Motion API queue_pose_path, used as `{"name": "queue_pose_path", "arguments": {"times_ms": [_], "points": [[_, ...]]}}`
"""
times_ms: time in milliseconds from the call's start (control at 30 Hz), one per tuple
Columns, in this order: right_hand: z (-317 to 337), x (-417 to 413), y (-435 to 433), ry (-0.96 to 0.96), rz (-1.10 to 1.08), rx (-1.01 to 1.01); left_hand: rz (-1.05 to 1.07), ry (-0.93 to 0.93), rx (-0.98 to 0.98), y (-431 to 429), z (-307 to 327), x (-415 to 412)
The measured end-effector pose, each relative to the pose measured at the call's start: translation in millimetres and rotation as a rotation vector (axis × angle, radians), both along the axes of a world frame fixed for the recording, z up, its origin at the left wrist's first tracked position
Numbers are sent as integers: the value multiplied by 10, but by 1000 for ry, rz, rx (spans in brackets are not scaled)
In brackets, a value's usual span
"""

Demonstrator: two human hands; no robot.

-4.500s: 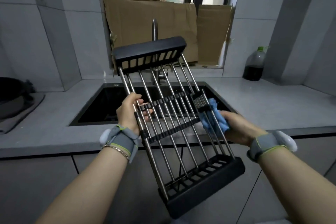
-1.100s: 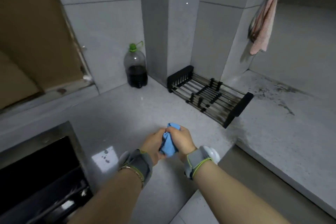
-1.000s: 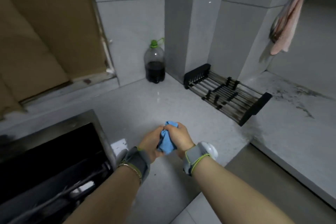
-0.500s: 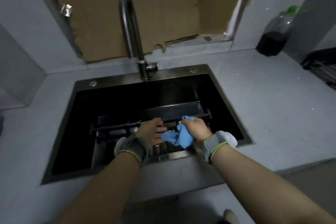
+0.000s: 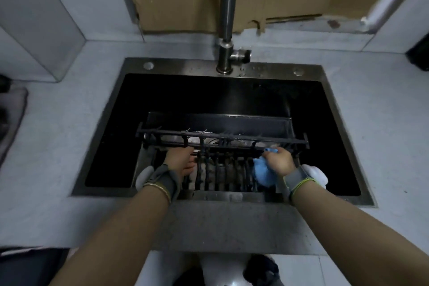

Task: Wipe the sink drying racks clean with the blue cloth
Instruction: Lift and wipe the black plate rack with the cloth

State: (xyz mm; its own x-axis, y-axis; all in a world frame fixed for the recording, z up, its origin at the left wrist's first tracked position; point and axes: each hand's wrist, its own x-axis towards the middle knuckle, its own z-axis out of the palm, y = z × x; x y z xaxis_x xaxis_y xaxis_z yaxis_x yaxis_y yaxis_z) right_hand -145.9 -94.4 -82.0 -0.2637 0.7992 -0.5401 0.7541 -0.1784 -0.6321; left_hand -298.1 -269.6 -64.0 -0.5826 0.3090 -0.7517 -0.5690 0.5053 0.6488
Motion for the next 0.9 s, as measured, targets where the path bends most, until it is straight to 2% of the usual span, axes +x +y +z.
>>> {"name": "queue_pose_path", "arguments": {"times_ms": [67,167,267,433,533,633,700,767,900], "points": [[-116,-94,80,-58,121,44,-83,54,-76,142,-135,-69],[-278,-96,167,-199,315,63,-317,194,-211,351,-315,-125],[-535,-82,388,-316,412,49,-581,291,-349,574,-470,-180],[-722,-101,599,-547,405,-128,-887,352,-558,691,-704,-271],[-883,-105,598,-601,528,-245,-1076,455,-680,740,-845,-223],[-897,-154,528,-583,571,-344,-1104,484,-755,795,-976,-154],[-862,-165,519,-565,557,-338,-1067,423,-751,821,-1048,-165],[-817,-154,553,-591,746,-288,-1005,378,-730,830,-1067,-191],[-686,-159,614,-551,719,-264,-867,326,-675,874,-1019,-242]]}}
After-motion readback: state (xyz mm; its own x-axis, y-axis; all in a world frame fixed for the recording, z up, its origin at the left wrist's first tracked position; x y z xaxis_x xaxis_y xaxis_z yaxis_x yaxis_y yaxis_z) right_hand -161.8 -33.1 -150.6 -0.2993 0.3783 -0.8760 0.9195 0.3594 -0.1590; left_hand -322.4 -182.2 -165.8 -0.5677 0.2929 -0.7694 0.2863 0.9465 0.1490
